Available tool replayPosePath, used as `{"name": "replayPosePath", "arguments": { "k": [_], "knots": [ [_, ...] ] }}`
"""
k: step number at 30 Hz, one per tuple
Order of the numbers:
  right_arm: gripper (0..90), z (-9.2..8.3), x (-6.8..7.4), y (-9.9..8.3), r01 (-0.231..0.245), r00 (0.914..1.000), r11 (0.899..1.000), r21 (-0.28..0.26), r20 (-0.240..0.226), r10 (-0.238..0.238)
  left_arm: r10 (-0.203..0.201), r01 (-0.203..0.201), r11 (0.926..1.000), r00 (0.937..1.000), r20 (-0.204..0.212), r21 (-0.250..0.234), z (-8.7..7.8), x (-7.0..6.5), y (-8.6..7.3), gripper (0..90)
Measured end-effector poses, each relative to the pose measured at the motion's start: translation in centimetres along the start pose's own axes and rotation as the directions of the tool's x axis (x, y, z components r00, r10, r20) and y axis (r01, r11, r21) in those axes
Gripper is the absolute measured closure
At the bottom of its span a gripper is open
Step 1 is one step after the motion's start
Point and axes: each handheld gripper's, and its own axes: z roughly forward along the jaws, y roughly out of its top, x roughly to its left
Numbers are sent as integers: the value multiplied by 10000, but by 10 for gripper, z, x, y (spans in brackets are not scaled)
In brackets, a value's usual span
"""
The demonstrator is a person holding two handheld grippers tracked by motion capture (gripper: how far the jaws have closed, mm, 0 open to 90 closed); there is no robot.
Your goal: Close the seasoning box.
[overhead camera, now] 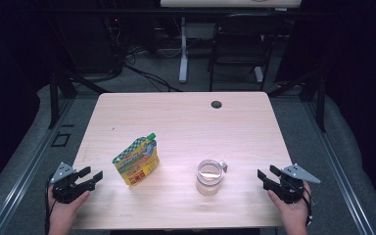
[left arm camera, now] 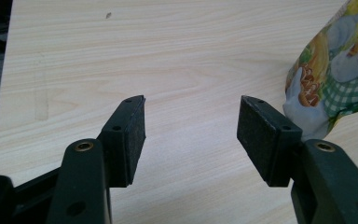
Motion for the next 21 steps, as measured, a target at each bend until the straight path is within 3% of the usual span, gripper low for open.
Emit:
{"name": "replayPosePath", "arguments": {
  "k": [6,13,19,21],
  "knots": [
    [446,5,1,0,-45,9998,9999,91,-216,47,222,-221,9997,9997,-80,93,3,-3,0,422],
    [416,5,4,1,269,9994,9996,58,-201,-267,146,-144,9998,9997,-176,118,5,-3,-1,427],
    [366,6,0,1,-85,9997,9999,-95,-238,83,40,-42,9999,9998,-214,-103,4,0,-1,411],
    [366,5,-1,1,-137,9997,9998,-108,-195,135,170,-175,9998,9986,-493,-96,3,1,-2,394]
  ]
}}
